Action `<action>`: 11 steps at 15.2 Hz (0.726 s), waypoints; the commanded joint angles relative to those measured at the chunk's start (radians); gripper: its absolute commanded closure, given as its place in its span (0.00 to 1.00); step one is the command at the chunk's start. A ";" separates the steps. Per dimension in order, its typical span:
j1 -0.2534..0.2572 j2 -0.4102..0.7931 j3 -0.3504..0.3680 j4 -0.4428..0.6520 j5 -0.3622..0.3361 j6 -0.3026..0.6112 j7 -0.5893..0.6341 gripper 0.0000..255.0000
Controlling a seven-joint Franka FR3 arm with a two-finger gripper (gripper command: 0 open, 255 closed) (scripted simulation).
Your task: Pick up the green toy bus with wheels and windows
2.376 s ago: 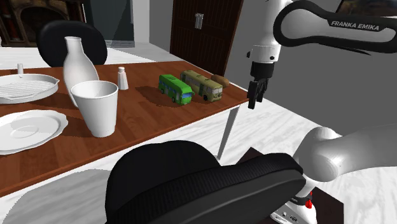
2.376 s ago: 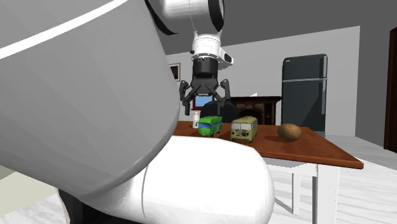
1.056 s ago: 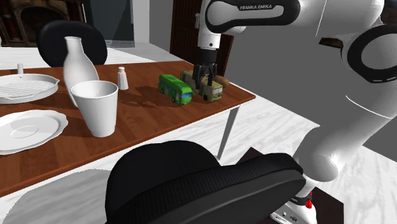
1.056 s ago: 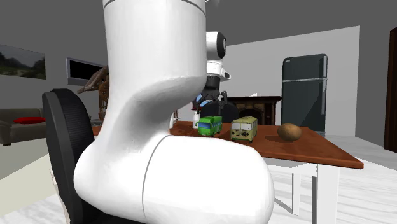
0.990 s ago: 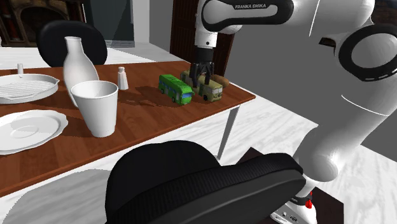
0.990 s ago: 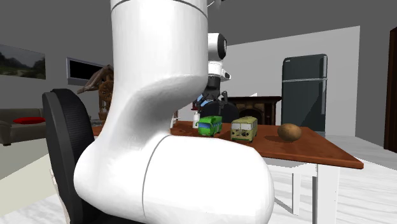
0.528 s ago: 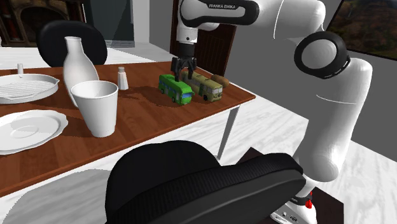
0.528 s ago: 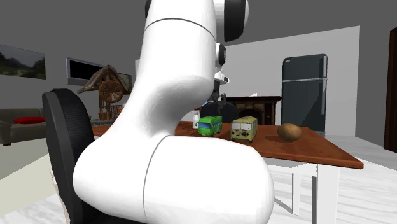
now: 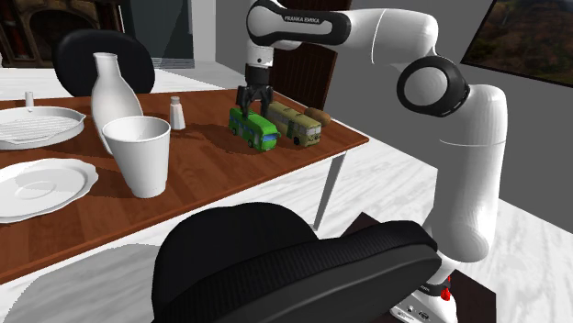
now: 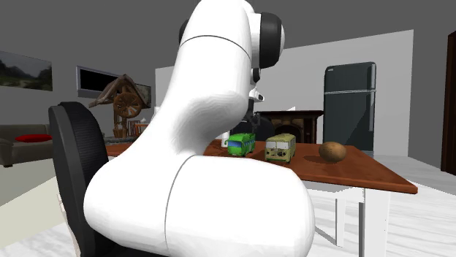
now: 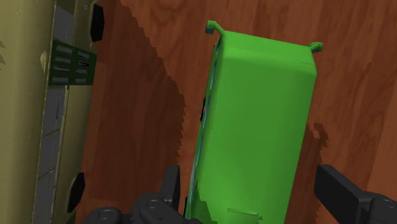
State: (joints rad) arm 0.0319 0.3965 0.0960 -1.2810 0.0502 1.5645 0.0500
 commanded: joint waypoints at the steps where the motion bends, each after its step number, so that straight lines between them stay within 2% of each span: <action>1: 0.000 -0.002 0.000 -0.029 0.000 0.028 -0.002 0.00; 4: 0.000 -0.005 0.000 -0.054 0.001 0.050 -0.003 0.00; 5: -0.001 -0.003 0.000 -0.052 0.000 0.049 -0.003 1.00; 11: -0.001 -0.003 0.000 -0.052 0.000 0.049 -0.004 1.00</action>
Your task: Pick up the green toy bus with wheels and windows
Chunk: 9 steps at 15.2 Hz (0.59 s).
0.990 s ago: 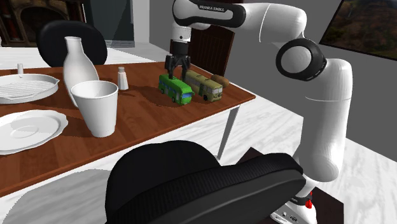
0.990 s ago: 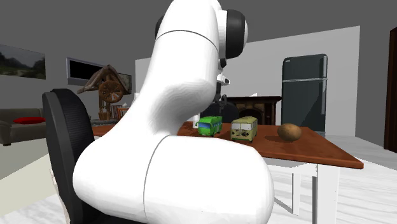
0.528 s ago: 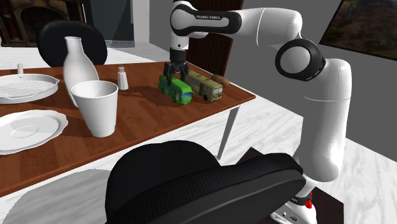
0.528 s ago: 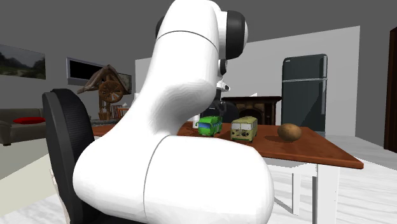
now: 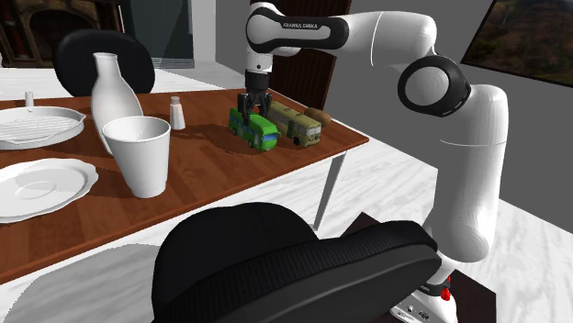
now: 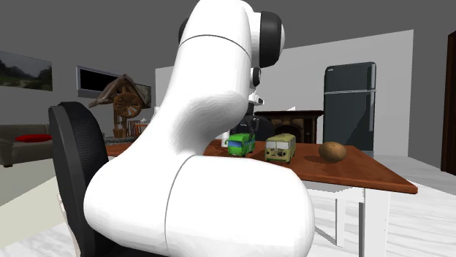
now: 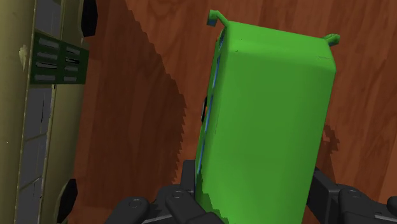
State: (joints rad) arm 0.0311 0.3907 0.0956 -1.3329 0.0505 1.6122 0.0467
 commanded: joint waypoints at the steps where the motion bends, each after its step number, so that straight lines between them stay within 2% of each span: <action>1: 0.000 0.002 0.000 0.000 0.000 0.002 0.000 1.00; 3: 0.000 0.001 0.000 -0.002 0.000 0.002 0.000 1.00; 9: 0.002 0.015 0.001 0.099 -0.001 -0.085 0.006 1.00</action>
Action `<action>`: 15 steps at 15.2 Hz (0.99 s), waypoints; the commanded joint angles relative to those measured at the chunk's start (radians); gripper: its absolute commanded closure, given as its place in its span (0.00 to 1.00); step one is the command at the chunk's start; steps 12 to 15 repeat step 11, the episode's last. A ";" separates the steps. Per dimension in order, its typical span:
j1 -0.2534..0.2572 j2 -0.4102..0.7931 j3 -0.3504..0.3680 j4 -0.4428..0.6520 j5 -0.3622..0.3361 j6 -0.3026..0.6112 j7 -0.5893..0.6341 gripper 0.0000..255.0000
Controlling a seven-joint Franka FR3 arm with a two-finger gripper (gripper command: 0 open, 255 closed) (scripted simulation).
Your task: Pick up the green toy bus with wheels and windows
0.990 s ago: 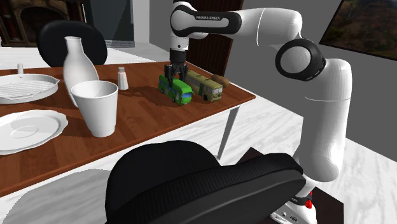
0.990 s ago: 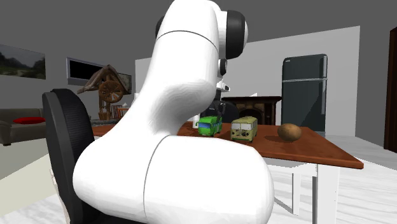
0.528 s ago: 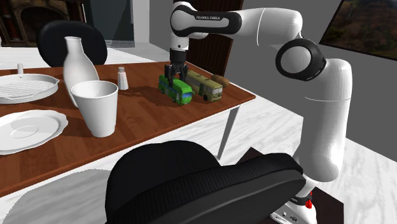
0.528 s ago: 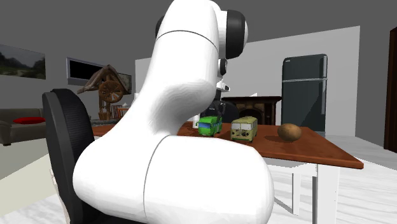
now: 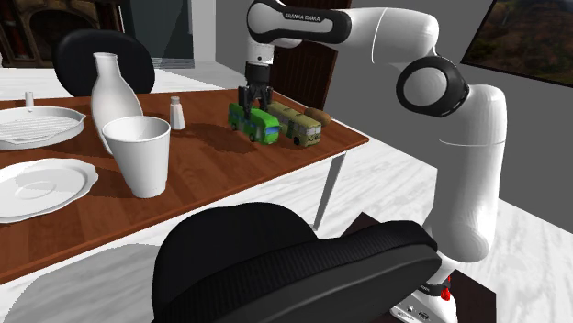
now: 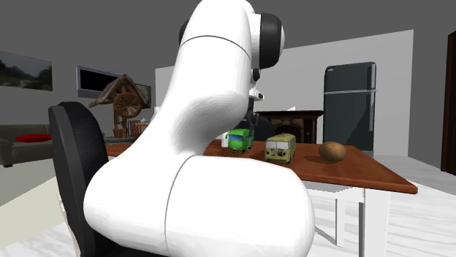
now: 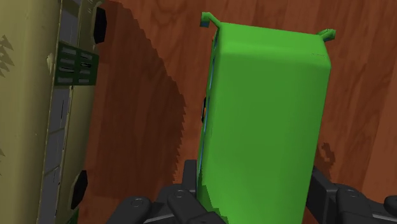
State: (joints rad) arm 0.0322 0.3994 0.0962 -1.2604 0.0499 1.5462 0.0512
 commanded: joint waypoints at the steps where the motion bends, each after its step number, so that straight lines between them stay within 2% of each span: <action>1: 0.001 0.010 0.000 0.046 -0.001 -0.035 0.003 1.00; 9: 0.006 0.058 0.001 0.230 -0.004 -0.171 0.014 1.00; 15: 0.007 0.059 0.001 0.234 -0.004 -0.173 0.014 1.00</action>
